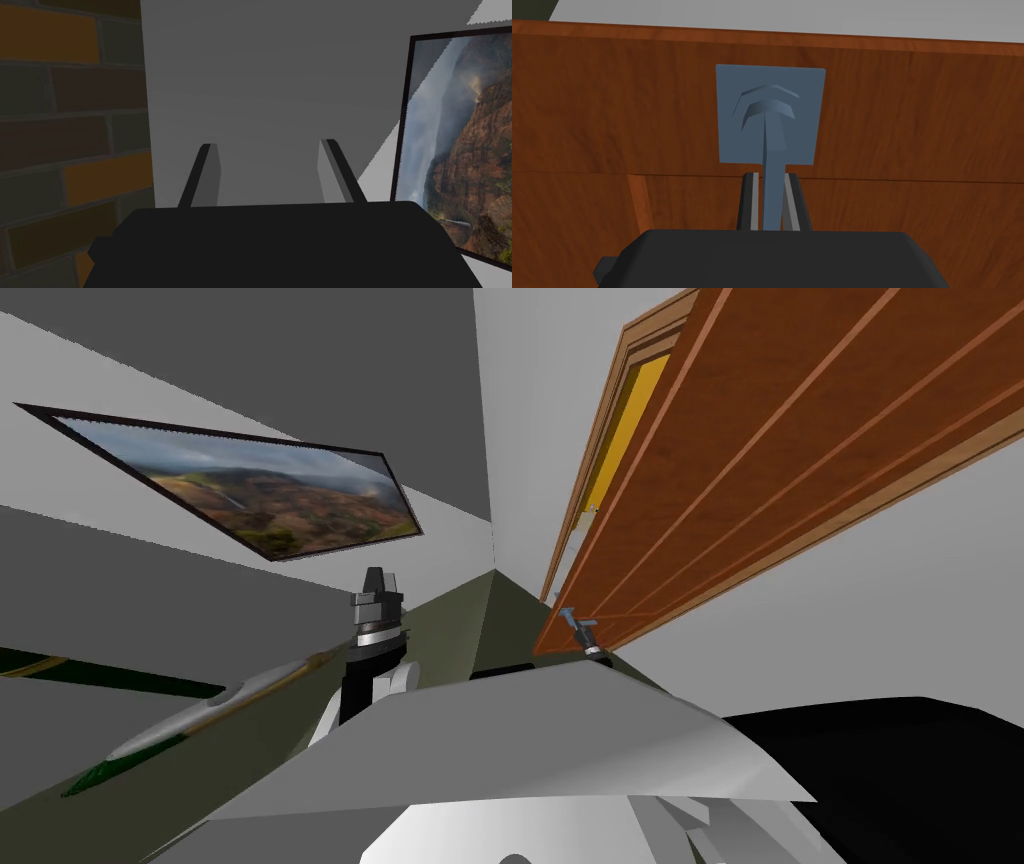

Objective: Pull the door open

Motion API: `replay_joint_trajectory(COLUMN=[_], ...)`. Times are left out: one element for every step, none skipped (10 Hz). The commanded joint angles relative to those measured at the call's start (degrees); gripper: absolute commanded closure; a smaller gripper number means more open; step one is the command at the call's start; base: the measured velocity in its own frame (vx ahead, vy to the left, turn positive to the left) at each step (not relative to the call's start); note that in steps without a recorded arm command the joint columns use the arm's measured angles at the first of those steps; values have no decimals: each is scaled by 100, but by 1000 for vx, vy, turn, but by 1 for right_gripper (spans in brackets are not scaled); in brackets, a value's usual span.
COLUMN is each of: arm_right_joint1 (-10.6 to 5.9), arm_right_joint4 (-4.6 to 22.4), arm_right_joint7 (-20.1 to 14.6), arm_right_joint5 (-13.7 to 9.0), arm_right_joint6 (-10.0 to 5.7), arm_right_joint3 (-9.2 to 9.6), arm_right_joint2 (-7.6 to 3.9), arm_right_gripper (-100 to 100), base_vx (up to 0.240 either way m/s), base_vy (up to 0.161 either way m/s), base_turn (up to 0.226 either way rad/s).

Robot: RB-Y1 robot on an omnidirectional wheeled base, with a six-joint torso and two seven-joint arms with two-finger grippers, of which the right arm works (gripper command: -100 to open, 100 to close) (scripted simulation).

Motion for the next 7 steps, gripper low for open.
replay_joint_trajectory(arm_right_joint1=[-176, -245, -311, -344, -406, -465, -517], arm_right_joint4=[149, 142, 136, 133, 127, 121, 116], arm_right_joint7=[65, 114, 161, 184, 228, 270, 307], arm_right_joint5=[-66, -111, -154, -175, -215, -254, -288], arm_right_joint6=[78, 167, 251, 293, 372, 447, 514], arm_right_joint3=[15, 19, 22, 23, 26, 29, 31], arm_right_joint2=[51, 78, 104, 117, 142, 165, 186], arm_right_gripper=[100, 100, 100, 100, 100, 100, 100], base_vx=[-196, -217, -225, -184, -173, -174, -174], base_vy=[-74, -82, -58, -42, -45, -76, -74], base_turn=[177, 173, 167, 89, 98, 163, 152])
